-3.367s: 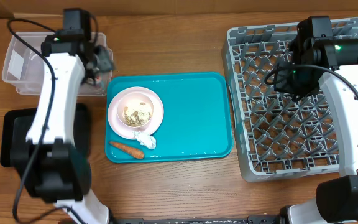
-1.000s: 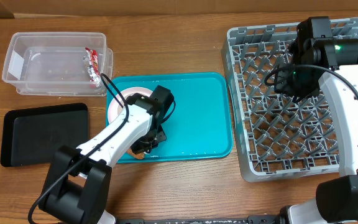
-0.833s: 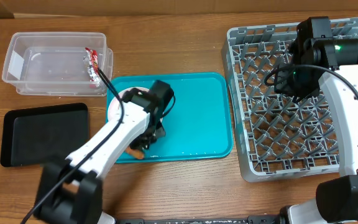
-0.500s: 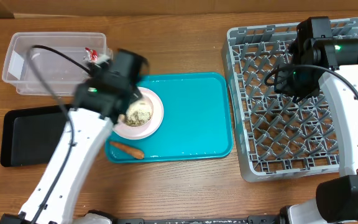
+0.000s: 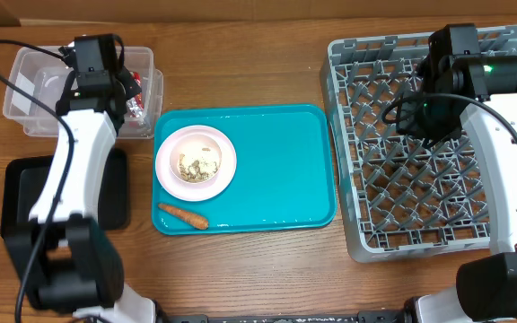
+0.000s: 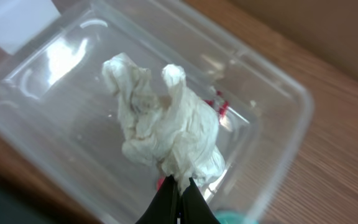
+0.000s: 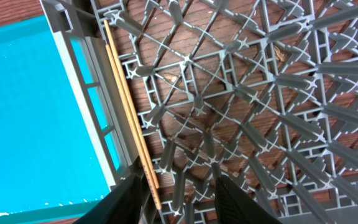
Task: Sort waste into correct bins and load items into the dishwasher
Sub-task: 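Grasp the white tissue, carry it left and drop it in the container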
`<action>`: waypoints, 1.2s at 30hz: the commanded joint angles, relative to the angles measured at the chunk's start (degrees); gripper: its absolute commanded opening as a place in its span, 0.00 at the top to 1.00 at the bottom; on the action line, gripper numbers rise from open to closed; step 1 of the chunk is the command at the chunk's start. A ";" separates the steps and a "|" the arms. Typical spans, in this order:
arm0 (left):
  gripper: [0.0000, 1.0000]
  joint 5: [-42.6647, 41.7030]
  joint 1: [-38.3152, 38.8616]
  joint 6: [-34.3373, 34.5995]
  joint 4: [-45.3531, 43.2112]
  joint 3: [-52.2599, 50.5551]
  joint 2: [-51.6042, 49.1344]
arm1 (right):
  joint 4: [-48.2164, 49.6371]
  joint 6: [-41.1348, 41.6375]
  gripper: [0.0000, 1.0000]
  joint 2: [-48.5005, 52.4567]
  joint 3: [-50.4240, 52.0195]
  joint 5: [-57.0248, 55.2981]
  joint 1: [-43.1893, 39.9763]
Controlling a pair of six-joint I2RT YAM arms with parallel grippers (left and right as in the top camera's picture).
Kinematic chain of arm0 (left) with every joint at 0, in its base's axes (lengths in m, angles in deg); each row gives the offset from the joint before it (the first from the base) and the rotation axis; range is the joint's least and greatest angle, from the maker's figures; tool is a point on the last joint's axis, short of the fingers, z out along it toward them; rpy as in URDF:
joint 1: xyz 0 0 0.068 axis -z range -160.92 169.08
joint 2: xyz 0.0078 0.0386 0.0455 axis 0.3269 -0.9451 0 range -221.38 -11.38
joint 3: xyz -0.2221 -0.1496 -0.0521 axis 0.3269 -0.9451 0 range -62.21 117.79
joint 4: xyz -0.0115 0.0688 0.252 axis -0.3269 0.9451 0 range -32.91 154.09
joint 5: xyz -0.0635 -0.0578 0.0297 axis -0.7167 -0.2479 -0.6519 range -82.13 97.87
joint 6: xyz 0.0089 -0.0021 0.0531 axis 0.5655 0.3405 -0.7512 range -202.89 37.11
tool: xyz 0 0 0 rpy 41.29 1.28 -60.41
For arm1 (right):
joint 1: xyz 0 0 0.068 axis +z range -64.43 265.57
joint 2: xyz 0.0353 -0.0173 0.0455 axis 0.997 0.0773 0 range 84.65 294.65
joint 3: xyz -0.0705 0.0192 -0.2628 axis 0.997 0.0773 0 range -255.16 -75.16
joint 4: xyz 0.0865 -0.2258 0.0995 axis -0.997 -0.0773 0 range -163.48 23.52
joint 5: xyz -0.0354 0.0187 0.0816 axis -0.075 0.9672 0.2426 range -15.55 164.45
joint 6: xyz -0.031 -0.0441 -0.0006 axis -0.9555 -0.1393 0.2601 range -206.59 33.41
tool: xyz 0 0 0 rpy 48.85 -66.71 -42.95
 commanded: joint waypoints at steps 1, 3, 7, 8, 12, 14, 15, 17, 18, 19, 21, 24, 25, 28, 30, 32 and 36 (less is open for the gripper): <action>0.95 -4.48 -1.92 -3.04 -3.19 0.28 -3.89 | 0.22 0.17 0.59 0.09 -0.37 -0.28 0.15; 0.80 -4.50 -2.43 -3.26 -4.28 0.28 -4.87 | -0.02 0.17 0.59 0.09 -0.37 -0.31 0.15; 0.53 -6.58 -2.54 -7.98 -4.11 1.64 -3.89 | -0.81 0.17 0.59 0.09 -0.37 -0.31 0.15; 0.50 -7.76 -2.16 -9.27 -2.49 2.89 -3.19 | -0.85 0.17 0.59 0.09 -0.37 -0.31 0.15; 0.51 -14.32 0.31 -9.44 8.74 8.61 -0.13 | -0.15 0.15 0.58 0.09 -0.37 -0.33 0.15; 0.51 -18.18 2.54 -9.44 13.57 10.03 1.20 | 0.22 0.15 0.58 0.09 -0.37 -0.33 0.15; 0.51 -19.23 3.37 -9.44 14.69 10.08 1.51 | 0.26 0.15 0.58 0.09 -0.37 -0.33 0.15; 0.50 -20.92 6.23 -9.42 18.18 10.05 1.86 | 0.20 0.15 0.58 0.09 -0.37 -0.31 0.15; 0.49 -20.90 7.69 -9.42 19.96 9.99 1.81 | 0.15 0.17 0.58 0.09 -0.37 -0.31 0.15; 0.50 -20.85 9.25 -9.42 21.68 9.86 1.64 | 0.02 0.15 0.58 0.09 -0.37 -0.31 0.15; 0.50 -20.65 12.83 -9.38 25.38 9.64 1.05 | -0.37 0.17 0.57 0.09 -0.37 -0.28 0.15; 0.50 -20.02 16.74 -9.38 29.05 9.60 -0.24 | -0.72 0.17 0.55 0.09 -0.37 -0.28 0.15; 0.51 -19.78 18.05 -9.35 30.32 9.60 -0.98 | -0.83 0.17 0.54 0.09 -0.37 -0.28 0.15; 0.53 -18.91 21.22 -5.92 33.46 9.60 -3.21 | -1.22 0.15 0.53 0.09 -0.37 -0.28 0.15; 0.52 -17.84 22.67 -2.25 34.60 9.60 -4.72 | -1.42 0.17 0.53 0.09 -0.37 -0.26 0.15; 0.51 -17.03 23.47 0.46 34.69 9.60 -5.81 | -1.40 0.17 0.53 0.09 -0.37 -0.26 0.15; 0.51 -17.05 23.80 6.05 33.90 9.60 -7.63 | -1.42 0.20 0.53 0.09 -0.37 -0.20 0.15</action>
